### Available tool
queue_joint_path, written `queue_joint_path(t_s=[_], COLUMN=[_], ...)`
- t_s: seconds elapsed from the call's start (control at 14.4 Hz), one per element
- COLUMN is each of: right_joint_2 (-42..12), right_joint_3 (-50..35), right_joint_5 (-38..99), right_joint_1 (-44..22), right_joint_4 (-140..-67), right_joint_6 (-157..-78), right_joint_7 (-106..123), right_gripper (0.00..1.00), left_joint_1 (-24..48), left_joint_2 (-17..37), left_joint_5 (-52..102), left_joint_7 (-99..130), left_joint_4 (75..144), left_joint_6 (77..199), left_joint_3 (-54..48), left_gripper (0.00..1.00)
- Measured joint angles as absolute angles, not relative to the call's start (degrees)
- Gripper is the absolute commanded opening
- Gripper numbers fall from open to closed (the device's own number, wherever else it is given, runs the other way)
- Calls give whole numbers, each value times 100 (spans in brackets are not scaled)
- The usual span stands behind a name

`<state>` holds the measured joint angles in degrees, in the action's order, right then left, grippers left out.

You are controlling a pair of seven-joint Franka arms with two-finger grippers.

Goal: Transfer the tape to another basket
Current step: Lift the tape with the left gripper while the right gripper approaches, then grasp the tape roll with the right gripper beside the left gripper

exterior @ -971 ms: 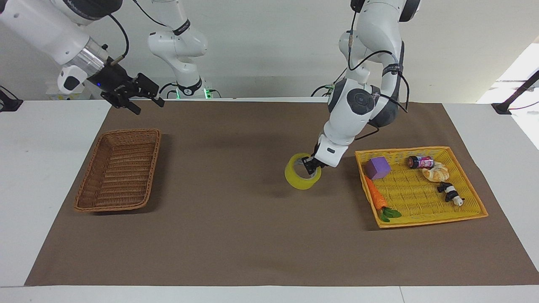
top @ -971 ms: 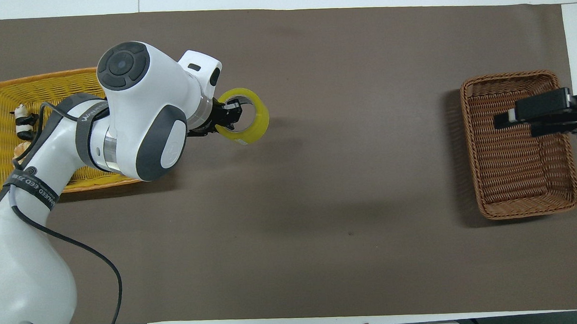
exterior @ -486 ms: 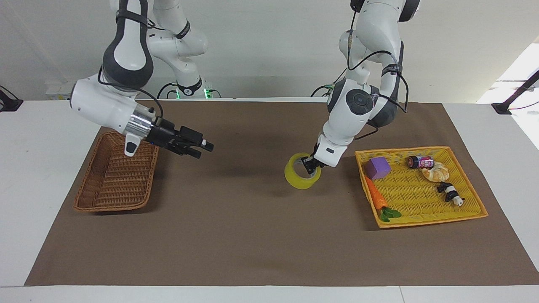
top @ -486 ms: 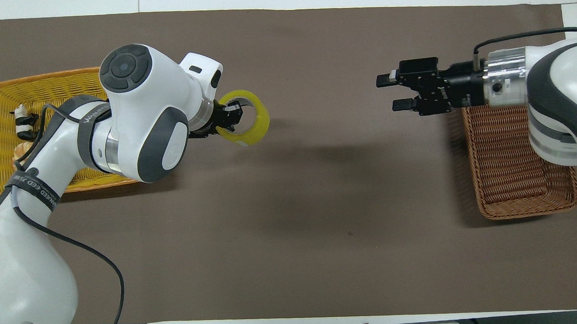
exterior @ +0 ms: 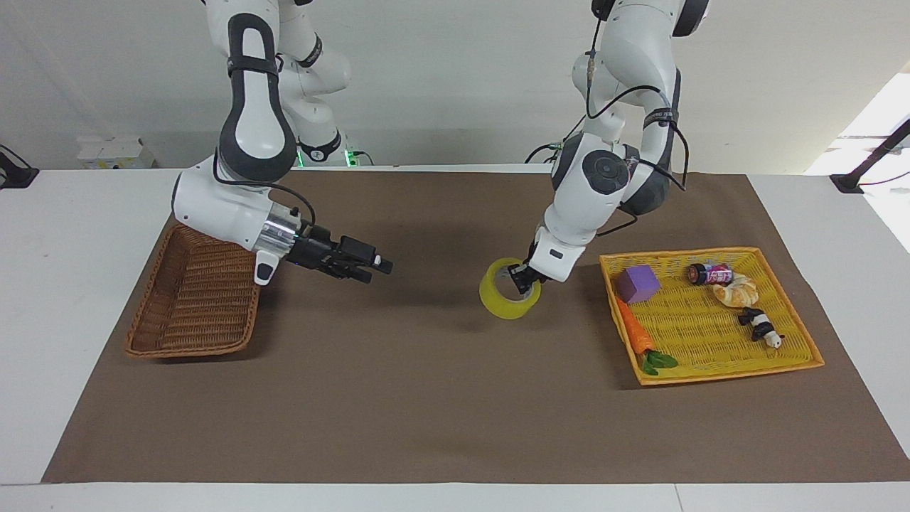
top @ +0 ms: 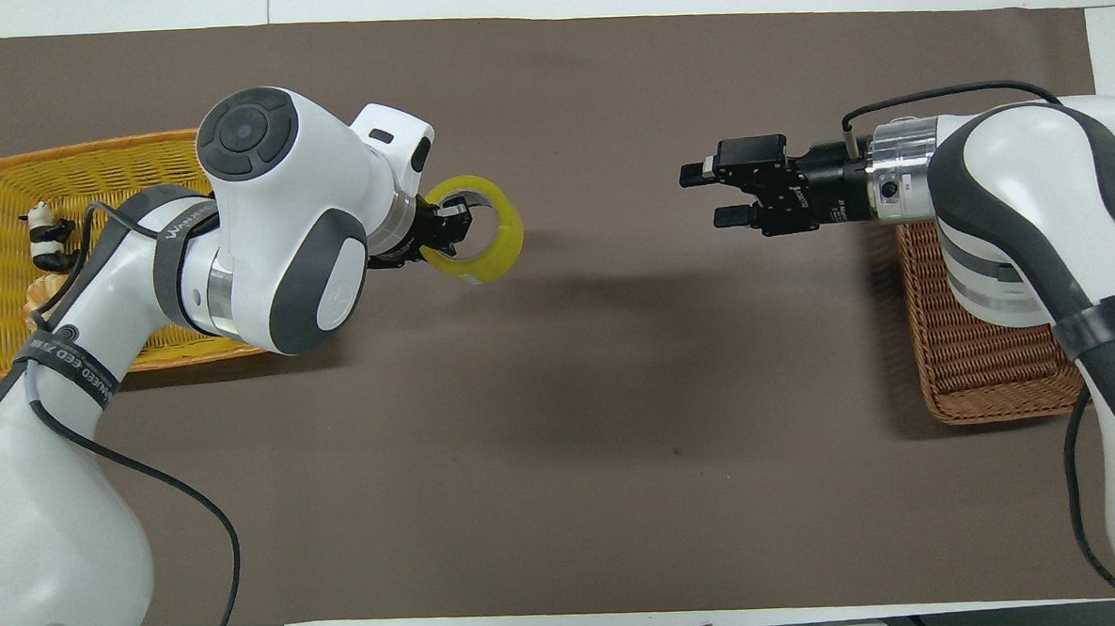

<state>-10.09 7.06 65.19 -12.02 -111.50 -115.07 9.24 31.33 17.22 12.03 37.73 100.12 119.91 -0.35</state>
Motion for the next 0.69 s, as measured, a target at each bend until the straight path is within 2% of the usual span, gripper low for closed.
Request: queue_joint_path(t_s=[0.14, 0.42, 0.69], right_joint_2=[-1014, -1215, -1267], right_joint_3=[706, 699, 700], right_joint_5=[6959, 7568, 7583], right_joint_1=[-1316, -2044, -2164], right_joint_4=[-11218, -11406, -11409], right_joint_6=[-11634, -12457, -12505], right_joint_7=[1125, 1549, 1552], right_gripper=[99, 99, 99], left_joint_1=[3316, 3677, 3705], left_joint_2=[1709, 1677, 1667], left_joint_5=[1471, 1601, 1604], left_joint_7=[3772, 3778, 3778], left_joint_4=[10012, 10006, 10003], left_joint_6=[11992, 11995, 11995], left_joint_3=[-45, -50, -18], left_gripper=[0, 1, 1])
